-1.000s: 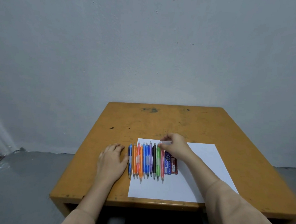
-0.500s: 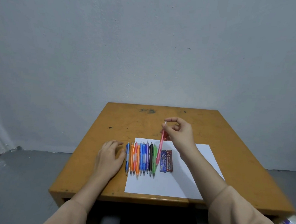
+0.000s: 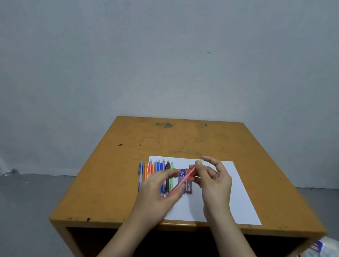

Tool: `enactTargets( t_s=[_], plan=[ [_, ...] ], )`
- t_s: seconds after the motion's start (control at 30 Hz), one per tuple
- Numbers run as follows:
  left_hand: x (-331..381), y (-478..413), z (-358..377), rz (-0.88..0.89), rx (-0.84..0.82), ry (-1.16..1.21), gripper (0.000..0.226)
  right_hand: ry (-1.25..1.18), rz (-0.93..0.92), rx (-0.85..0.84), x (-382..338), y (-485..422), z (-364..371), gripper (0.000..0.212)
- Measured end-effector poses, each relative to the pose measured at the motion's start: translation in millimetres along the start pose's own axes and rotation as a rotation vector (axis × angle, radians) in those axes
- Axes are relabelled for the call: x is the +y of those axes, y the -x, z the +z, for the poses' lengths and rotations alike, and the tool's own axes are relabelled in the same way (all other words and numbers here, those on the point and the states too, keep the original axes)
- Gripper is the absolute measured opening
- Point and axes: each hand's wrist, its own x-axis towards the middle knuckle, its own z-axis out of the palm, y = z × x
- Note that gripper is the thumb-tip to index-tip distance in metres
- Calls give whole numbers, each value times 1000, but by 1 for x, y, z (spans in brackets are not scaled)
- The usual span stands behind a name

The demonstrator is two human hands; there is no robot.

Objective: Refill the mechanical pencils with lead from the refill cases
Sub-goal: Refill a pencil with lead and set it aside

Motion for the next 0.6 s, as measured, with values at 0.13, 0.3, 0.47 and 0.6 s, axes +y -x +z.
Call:
enactTargets(
  t_s=[0.13, 0.3, 0.47, 0.6],
  plan=[
    [1, 5, 9, -4, 0, -56, 41, -41, 58, 116, 8, 8, 0, 12],
    [-4, 3, 13, -4, 46, -99, 33, -137, 90, 165, 10, 15, 0, 10],
    [-14, -3, 12, 22, 68, -124, 29, -176, 165, 165, 13, 13, -2, 7],
    [-29, -7, 9, 39, 85, -148, 26, -202, 268, 110, 17, 9, -5, 8]
  ],
)
